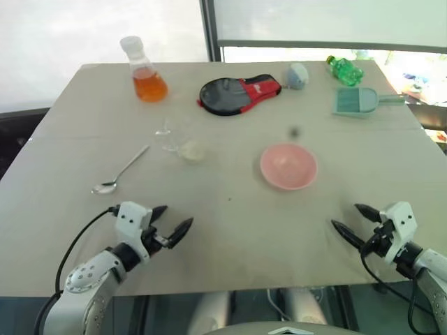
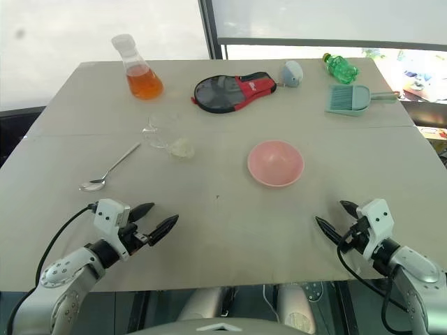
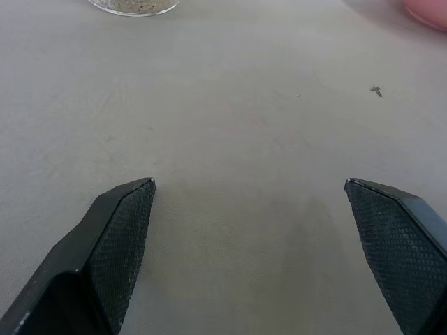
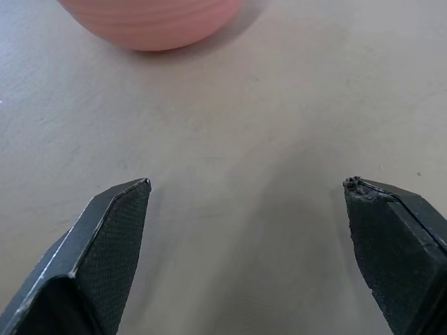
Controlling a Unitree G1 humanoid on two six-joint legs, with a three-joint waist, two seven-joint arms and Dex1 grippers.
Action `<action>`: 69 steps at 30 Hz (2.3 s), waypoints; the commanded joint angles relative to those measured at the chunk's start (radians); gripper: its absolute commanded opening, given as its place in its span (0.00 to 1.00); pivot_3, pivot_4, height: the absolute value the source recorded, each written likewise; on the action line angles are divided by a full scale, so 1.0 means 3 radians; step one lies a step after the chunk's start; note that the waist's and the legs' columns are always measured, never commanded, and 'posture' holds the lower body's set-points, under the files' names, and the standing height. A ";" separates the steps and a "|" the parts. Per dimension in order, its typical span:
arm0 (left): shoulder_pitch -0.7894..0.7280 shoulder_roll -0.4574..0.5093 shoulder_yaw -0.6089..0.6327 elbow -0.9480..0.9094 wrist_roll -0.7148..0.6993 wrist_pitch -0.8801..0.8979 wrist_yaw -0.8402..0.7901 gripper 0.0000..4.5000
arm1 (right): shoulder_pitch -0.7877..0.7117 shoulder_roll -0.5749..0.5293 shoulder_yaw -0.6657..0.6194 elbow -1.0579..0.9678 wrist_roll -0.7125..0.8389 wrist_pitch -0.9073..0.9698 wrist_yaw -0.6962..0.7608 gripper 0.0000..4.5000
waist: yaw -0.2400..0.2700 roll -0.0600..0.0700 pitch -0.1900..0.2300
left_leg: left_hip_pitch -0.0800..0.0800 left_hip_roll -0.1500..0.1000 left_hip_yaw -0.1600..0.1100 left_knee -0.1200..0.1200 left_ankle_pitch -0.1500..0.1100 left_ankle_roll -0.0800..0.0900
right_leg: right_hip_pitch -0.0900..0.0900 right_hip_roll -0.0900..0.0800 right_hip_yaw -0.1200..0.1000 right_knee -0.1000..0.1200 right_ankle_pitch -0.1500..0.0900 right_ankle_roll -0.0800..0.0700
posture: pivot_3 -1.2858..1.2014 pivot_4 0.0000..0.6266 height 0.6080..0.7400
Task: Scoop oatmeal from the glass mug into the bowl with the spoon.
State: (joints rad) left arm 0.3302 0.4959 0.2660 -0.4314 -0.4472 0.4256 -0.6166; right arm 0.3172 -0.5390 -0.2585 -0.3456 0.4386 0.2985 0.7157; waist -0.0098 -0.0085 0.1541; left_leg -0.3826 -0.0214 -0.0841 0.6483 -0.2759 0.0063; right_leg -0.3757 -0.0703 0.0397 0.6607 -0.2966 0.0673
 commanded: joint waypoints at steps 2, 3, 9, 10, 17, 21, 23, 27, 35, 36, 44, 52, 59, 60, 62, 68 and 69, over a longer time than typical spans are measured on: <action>-0.0009 -0.0057 0.0021 -0.0030 0.0100 -0.0173 0.0109 0.99 | -0.0023 0.0022 -0.0009 0.0023 0.0021 -0.0246 0.0138 0.99 | 0.0000 0.0000 0.0000 | 0.0000 0.0000 0.0000 0.0000 0.0000 0.0000 | 0.0000 0.0000 0.0000 0.0000 0.0000 0.0000 | 0.52 0.24 1.00; -0.0022 -0.0082 0.0020 -0.0013 0.0122 -0.0201 0.0142 0.99 | -0.0032 0.0032 0.0010 0.0057 -0.0009 -0.0314 0.0160 0.99 | -0.0001 0.0000 0.0000 | 0.0000 0.0000 0.0000 0.0000 0.0000 0.0000 | 0.0000 0.0000 0.0000 0.0000 0.0000 0.0000 | 0.52 0.24 1.00; -0.0073 -0.0151 0.0025 0.0033 0.0185 -0.0247 0.0248 0.99 | -0.0064 0.0046 0.0041 0.0233 -0.0069 -0.0452 0.0177 0.99 | -0.0001 0.0000 0.0000 | 0.0000 -0.0001 0.0001 0.0001 0.0000 0.0000 | 0.0000 0.0001 -0.0001 0.0001 0.0000 0.0001 | 0.52 0.24 1.00; -0.0101 -0.0159 0.0026 0.0043 0.0195 -0.0250 0.0272 0.99 | -0.0070 0.0049 0.0036 0.0262 -0.0062 -0.0453 0.0176 0.99 | -0.0001 0.0000 0.0000 | 0.0000 -0.0002 0.0000 0.0001 0.0000 0.0000 | 0.0000 0.0001 -0.0001 0.0001 0.0000 0.0000 | 0.52 0.24 1.00; -0.0165 -0.0147 -0.0017 0.0090 0.0083 -0.0244 0.0125 0.99 | -0.0069 0.0067 0.0104 0.0131 -0.0016 -0.0456 0.0191 0.99 | -0.0004 0.0000 0.0000 | 0.0001 -0.0003 0.0002 0.0001 0.0000 0.0000 | 0.0000 0.0002 -0.0004 0.0003 0.0001 0.0001 | 0.52 0.24 1.00; -0.0193 -0.0176 -0.0023 0.0106 0.0075 -0.0214 0.0134 0.99 | -0.0050 0.0072 0.0169 0.0073 -0.0043 -0.0483 0.0193 0.99 | -0.0003 0.0000 0.0000 | 0.0001 -0.0003 0.0001 0.0002 0.0000 0.0000 | 0.0000 0.0002 -0.0006 0.0004 0.0001 0.0001 | 0.52 0.24 1.00; -0.0182 -0.0182 -0.0043 0.0090 0.0077 -0.0218 0.0136 0.99 | -0.0050 0.0074 0.0167 0.0068 -0.0021 -0.0481 0.0199 0.99 | -0.0003 0.0000 0.0000 | 0.0001 -0.0003 0.0001 0.0002 0.0000 0.0000 | 0.0000 0.0002 -0.0006 0.0004 0.0001 0.0001 | 0.52 0.24 1.00; -0.0258 -0.0189 -0.0018 0.0150 0.0051 -0.0195 0.0184 0.99 | -0.0056 0.0031 0.0190 0.0036 -0.0006 -0.0529 0.0308 0.99 | -0.0002 0.0000 0.0000 | 0.0001 -0.0004 0.0001 0.0002 0.0000 0.0000 | 0.0000 0.0002 -0.0006 0.0004 0.0001 0.0001 | 0.52 0.24 1.00; -0.1360 0.0256 0.0414 0.0625 0.0029 0.0249 0.0591 0.99 | -0.0660 -0.0394 0.0382 -0.1002 0.1354 0.0727 0.0252 0.99 | -0.0027 -0.0003 0.0011 | 0.0002 0.0006 -0.0011 0.0017 0.0003 -0.0003 | 0.0003 0.0028 -0.0020 0.0014 0.0009 -0.0009 | 0.52 0.24 1.00; -0.1449 0.0286 0.0445 0.0646 0.0001 0.0323 0.0624 0.99 | -0.0800 -0.0417 0.0385 -0.1074 0.1527 0.0866 0.0160 0.99 | -0.0037 -0.0002 0.0012 | 0.0005 0.0007 -0.0008 0.0016 0.0003 -0.0003 | 0.0003 0.0029 -0.0018 0.0014 0.0009 -0.0009 | 0.52 0.24 1.00; -0.2013 0.1426 0.0325 0.1571 0.0173 0.0991 0.0131 0.99 | -0.1577 -0.0421 0.0495 -0.1210 0.1891 0.1307 -0.0321 0.99 | -0.0012 -0.0012 0.0018 | -0.0014 -0.0002 -0.0021 0.0011 0.0004 -0.0004 | -0.0012 0.0030 -0.0032 0.0010 0.0008 -0.0010 | 0.52 0.24 1.00; -0.2524 0.1506 -0.0603 0.2986 0.0780 0.0448 -0.0514 0.99 | -0.1704 -0.0302 0.0671 -0.1190 0.1787 0.1240 -0.0210 0.99 | 0.0004 -0.0012 0.0019 | -0.0038 -0.0012 -0.0019 0.0016 0.0013 -0.0018 | -0.0032 0.0016 -0.0036 0.0010 0.0009 -0.0008 | 0.52 0.24 1.00; -0.2898 0.1339 -0.0764 0.3977 0.1068 -0.0049 -0.0608 0.75 | -0.1627 -0.0292 0.0626 -0.1179 0.1645 0.1157 -0.0216 1.00 | -0.0003 0.0005 0.0011 | -0.0020 -0.0016 -0.0023 0.0021 0.0015 -0.0007 | -0.0028 0.0014 -0.0039 0.0051 0.0008 -0.0008 | 0.52 0.24 1.00; -0.2953 0.1314 -0.0759 0.4091 0.1073 -0.0076 -0.0618 0.64 | -0.1617 -0.0292 0.0620 -0.1178 0.1629 0.1146 -0.0223 1.00 | -0.0004 0.0006 0.0011 | -0.0002 -0.0015 -0.0023 0.0019 0.0018 -0.0007 | -0.0014 0.0015 -0.0038 0.0058 0.0007 -0.0008 | 0.52 0.24 1.00; -0.3017 0.1293 -0.0795 0.4247 0.1120 -0.0153 -0.0662 0.50 | -0.1600 -0.0282 0.0611 -0.1184 0.1616 0.1136 -0.0240 1.00 | -0.0015 0.0011 0.0008 | 0.0017 -0.0012 -0.0023 0.0019 0.0022 -0.0004 | 0.0003 0.0023 -0.0038 0.0062 0.0007 -0.0008 | 0.52 0.24 1.00; -0.2997 0.1296 -0.0721 0.4487 0.1146 -0.0339 -0.0632 0.01 | -0.1554 -0.0269 0.0589 -0.1180 0.1531 0.1083 -0.0278 1.00 | -0.0048 0.0031 -0.0004 | 0.0023 -0.0009 -0.0020 0.0019 0.0033 -0.0007 | 0.0002 0.0028 -0.0033 0.0070 0.0008 -0.0007 | 0.52 0.24 1.00; -0.2952 0.1288 -0.0637 0.4474 0.1102 -0.0410 -0.0571 0.01 | -0.1546 -0.0265 0.0587 -0.1170 0.1513 0.1069 -0.0285 1.00 | -0.0061 0.0035 -0.0007 | 0.0023 -0.0008 -0.0019 0.0018 0.0033 -0.0007 | 0.0002 0.0028 -0.0032 0.0070 0.0008 -0.0007 | 0.52 0.24 1.00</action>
State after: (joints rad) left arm -0.6062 0.8820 0.0681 0.8501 -0.1445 0.3105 -0.8310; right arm -0.1484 -0.6226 -0.0531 -0.6758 0.9005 0.6476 0.6352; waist -0.0281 0.0019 0.1522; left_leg -0.3758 -0.0231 -0.0897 0.6536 -0.2659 0.0042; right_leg -0.3754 -0.0621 0.0305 0.6820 -0.2941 0.0649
